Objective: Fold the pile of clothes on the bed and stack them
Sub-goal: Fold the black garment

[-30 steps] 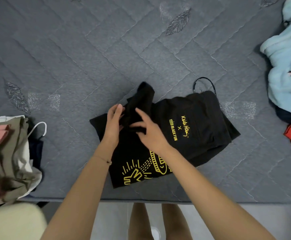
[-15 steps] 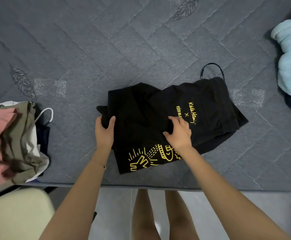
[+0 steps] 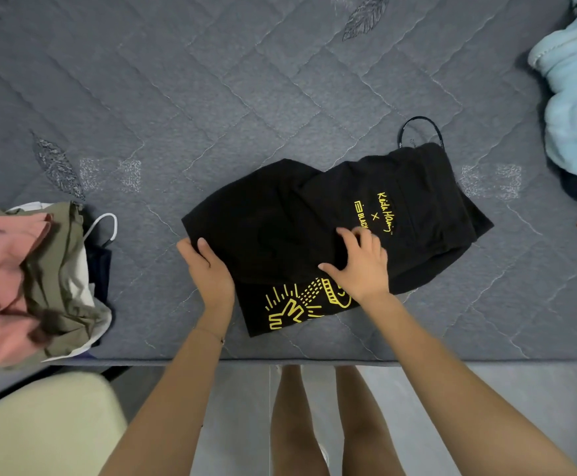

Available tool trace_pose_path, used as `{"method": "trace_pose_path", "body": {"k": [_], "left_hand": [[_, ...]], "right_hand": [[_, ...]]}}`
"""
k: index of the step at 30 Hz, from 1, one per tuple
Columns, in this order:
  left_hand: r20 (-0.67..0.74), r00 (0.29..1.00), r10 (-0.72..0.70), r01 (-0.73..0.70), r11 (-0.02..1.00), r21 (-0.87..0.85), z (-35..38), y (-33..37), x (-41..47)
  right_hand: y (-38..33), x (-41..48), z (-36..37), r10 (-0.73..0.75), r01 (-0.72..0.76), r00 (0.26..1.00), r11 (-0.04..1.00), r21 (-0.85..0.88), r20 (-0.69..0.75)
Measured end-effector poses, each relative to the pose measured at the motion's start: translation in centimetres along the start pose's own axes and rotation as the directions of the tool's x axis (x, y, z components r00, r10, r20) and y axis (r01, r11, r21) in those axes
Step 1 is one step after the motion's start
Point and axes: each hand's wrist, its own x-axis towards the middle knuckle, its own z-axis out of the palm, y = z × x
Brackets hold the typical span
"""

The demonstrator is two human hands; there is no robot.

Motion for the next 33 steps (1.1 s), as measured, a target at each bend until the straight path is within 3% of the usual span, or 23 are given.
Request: {"method": "trace_pose_path", "body": {"k": [3,5,8,11,14,16,19,22,25,28,33], "left_hand": [[0.104,0.984,-0.146,0.143,0.989,0.04,-0.3,-1.1,-0.2],[0.228,0.926,-0.299,0.287,0.954,0.085,-0.7,-2.0,-0.2],[0.332,0.833,-0.443,0.395,0.896,0.204,-1.4,-3.2,-0.3],[0.403,0.792,-0.459,0.337,0.879,0.338,-2.3,-4.8,-0.6],[0.396,0.833,-0.387,0.273,0.909,0.315,-3.2,-5.6,-1.0],[0.403,0.856,-0.325,0.255,0.942,0.219,-3.6,-5.6,-1.1],[0.429,0.812,-0.395,0.396,0.914,0.092,-3.7,-5.3,-1.5],[0.414,0.796,-0.441,0.398,0.897,0.19,-3.8,-5.5,-2.0],[0.431,0.782,-0.451,0.357,0.89,0.283,-4.1,-6.5,-2.5],[0.461,0.756,-0.464,0.342,0.881,0.326,-4.9,-7.4,-3.4],[0.517,0.659,-0.547,0.298,0.82,0.489,-5.8,-8.0,-5.4]], "right_hand": [[-2.2,-0.6,1.1,0.119,-0.122,0.992,0.988,0.097,0.042],[-3.1,-0.9,2.0,0.242,-0.262,0.963,0.943,0.203,0.117],[-3.7,-1.5,3.3,0.252,-0.27,0.957,0.955,0.119,0.147],[-3.7,-2.0,4.1,0.147,-0.133,0.984,0.981,-0.141,0.097],[-3.2,-1.9,4.7,0.076,-0.054,0.993,0.973,-0.224,0.09],[-3.0,-1.8,4.9,0.04,-0.026,0.997,0.978,-0.208,0.061],[-2.8,-1.8,4.8,-0.055,0.056,0.998,0.994,-0.091,0.017],[-3.0,-1.9,4.0,-0.148,0.147,0.984,0.989,0.014,0.096],[-3.0,-2.0,3.2,-0.072,0.073,0.978,0.997,0.006,0.195],[-2.7,-2.0,2.7,0.06,-0.009,0.943,0.988,-0.154,0.327],[-2.3,-2.0,2.4,0.149,-0.044,0.903,0.965,-0.259,0.402]]}}
